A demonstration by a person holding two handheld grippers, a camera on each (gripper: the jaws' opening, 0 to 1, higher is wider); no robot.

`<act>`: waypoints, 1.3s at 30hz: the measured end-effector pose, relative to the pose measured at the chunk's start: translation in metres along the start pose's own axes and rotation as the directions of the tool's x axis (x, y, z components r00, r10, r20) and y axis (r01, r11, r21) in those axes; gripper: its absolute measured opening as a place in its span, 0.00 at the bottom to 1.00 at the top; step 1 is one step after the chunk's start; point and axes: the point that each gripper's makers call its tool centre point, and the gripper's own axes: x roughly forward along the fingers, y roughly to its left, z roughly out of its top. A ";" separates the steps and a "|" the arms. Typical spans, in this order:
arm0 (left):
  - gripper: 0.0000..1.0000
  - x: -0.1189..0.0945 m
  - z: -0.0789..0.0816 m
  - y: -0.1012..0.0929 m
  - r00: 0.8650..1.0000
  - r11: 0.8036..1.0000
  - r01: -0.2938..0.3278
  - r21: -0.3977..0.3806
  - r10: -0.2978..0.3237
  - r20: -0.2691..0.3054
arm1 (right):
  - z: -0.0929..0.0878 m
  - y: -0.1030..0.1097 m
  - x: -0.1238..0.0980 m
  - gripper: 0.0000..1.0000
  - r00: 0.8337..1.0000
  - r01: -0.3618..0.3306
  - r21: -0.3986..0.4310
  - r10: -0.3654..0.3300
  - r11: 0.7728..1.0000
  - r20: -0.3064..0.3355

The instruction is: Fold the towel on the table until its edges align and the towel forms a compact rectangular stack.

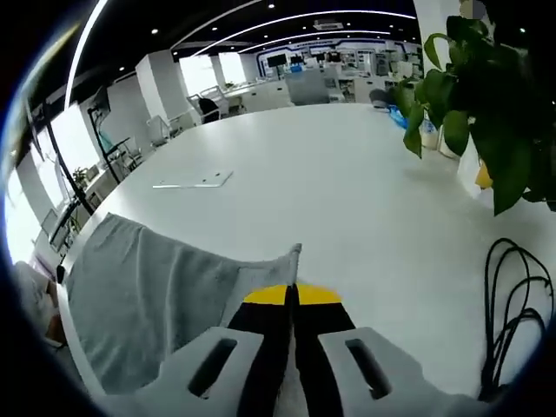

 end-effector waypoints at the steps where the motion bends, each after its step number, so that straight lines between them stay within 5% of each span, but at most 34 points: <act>1: 0.02 -0.001 0.001 0.000 1.000 1.000 -0.004 0.000 0.004 0.003 | 0.003 0.002 -0.003 0.00 1.000 -0.001 0.002 0.001 1.000 0.006; 15: 0.02 -0.032 0.025 -0.007 0.997 0.998 -0.031 -0.049 0.035 0.076 | 0.042 0.028 -0.036 0.00 0.992 0.015 -0.020 -0.012 1.000 0.124; 39: 0.02 -0.051 0.076 -0.039 0.976 0.998 0.064 0.024 -0.068 0.208 | 0.082 0.036 -0.078 0.00 0.980 0.053 -0.070 -0.039 0.996 0.194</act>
